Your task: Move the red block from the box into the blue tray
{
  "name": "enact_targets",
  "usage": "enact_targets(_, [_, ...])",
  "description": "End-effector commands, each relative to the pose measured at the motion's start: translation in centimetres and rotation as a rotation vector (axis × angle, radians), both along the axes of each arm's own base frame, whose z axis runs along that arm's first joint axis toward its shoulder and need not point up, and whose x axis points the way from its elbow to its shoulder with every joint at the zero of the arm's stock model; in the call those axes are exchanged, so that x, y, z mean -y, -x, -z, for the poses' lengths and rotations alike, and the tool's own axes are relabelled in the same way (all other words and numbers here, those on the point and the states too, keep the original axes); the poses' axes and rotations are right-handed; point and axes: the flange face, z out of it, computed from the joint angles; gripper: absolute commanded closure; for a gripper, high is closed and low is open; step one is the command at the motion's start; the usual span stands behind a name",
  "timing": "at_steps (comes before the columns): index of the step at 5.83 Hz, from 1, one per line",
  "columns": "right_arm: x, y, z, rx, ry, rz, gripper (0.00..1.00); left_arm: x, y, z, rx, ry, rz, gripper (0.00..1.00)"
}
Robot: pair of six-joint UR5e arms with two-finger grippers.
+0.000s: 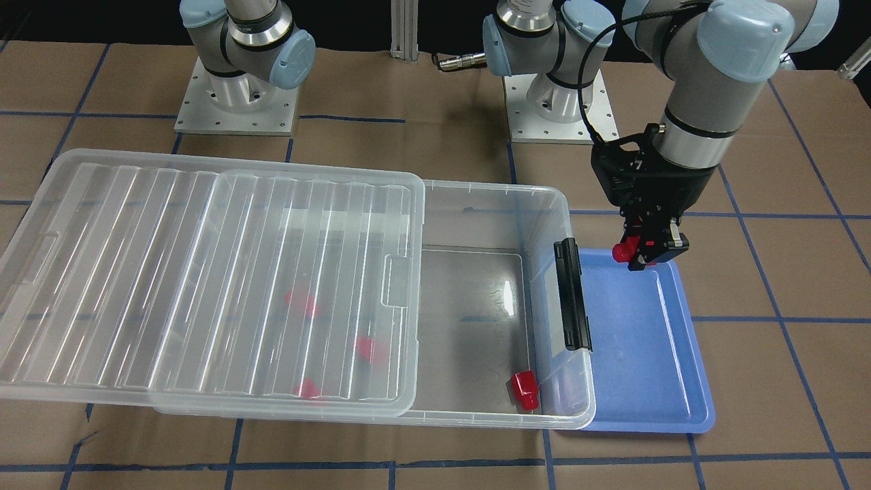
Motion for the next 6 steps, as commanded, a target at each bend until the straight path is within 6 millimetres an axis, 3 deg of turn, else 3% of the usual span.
enact_targets(1, [-0.5,3.6,5.2,-0.055,-0.011,0.027,0.0,2.1,-1.9,3.8,0.016,-0.038,0.056,0.77])
enact_targets(2, [-1.8,5.2,7.6,-0.06,-0.01,0.044,0.0,3.5,-4.6,6.6,0.011,-0.052,0.018,0.77])
enact_targets(4, [-3.0,5.5,9.4,-0.049,-0.021,0.052,0.0,7.1,-6.1,14.0,0.012,-0.027,0.012,0.76])
enact_targets(6, [-3.5,4.8,10.8,-0.019,-0.041,0.062,0.0,8.0,-6.5,16.8,0.012,-0.025,0.02,0.77])
